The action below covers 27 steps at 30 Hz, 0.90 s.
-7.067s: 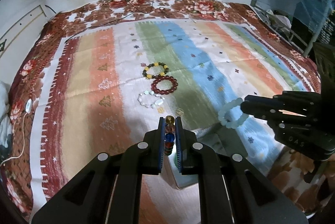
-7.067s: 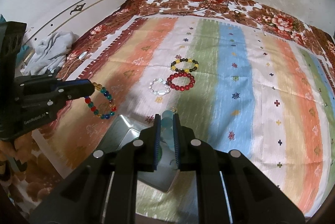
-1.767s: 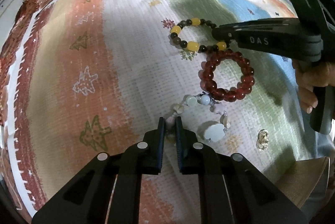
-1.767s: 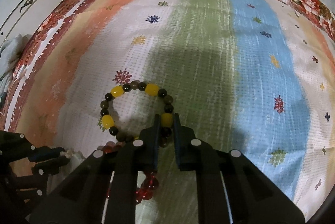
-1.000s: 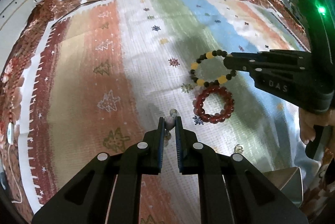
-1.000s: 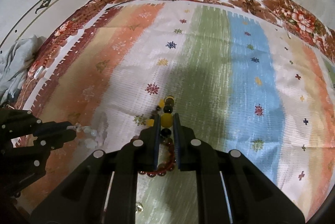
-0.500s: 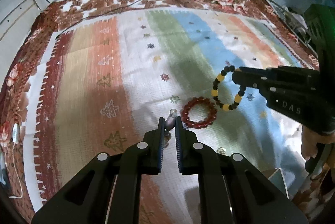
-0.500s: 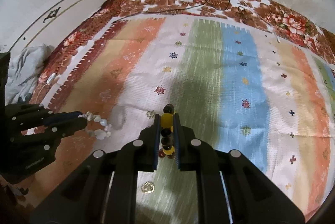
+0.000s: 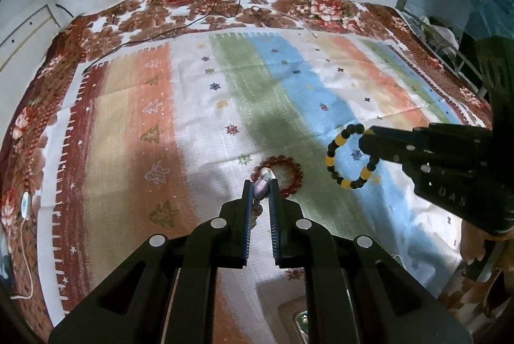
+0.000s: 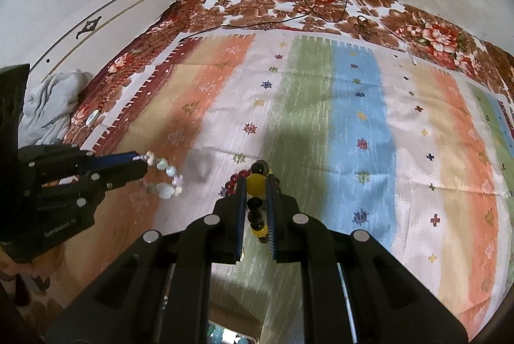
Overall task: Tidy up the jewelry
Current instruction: 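Lift both bracelets and carry them over the silver tin, then open both grippers to drop the bracelets into the tin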
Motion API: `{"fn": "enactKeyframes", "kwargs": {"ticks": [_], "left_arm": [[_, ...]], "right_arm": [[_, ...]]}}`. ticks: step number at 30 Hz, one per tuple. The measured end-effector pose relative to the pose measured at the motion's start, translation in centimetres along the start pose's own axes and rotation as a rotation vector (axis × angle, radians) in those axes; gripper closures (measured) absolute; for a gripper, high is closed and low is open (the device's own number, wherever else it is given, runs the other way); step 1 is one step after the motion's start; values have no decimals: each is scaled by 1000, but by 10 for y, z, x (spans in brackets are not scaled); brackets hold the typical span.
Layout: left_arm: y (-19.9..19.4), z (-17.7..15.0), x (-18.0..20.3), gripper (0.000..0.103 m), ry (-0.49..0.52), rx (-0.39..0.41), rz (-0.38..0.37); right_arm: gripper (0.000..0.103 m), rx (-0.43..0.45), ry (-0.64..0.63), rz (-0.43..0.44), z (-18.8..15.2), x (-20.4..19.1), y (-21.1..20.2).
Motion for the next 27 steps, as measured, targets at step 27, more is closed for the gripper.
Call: {"fn": "enactKeyframes", "kwargs": {"ticks": [27], "left_arm": [[-45, -37, 61, 94, 46, 35, -49]], "right_arm": [[90, 45, 11, 42, -49, -5, -83]]}}
Point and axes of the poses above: each gripper's, at about its wrist camera, not at the fingertips, and y roughly the way its jaws point, x to its right, z to its top, the point moved 6 cm from there along y, roughly the way its jaws point, and after that the axes turned 14 degrees about -z, right-handed, at the moved point
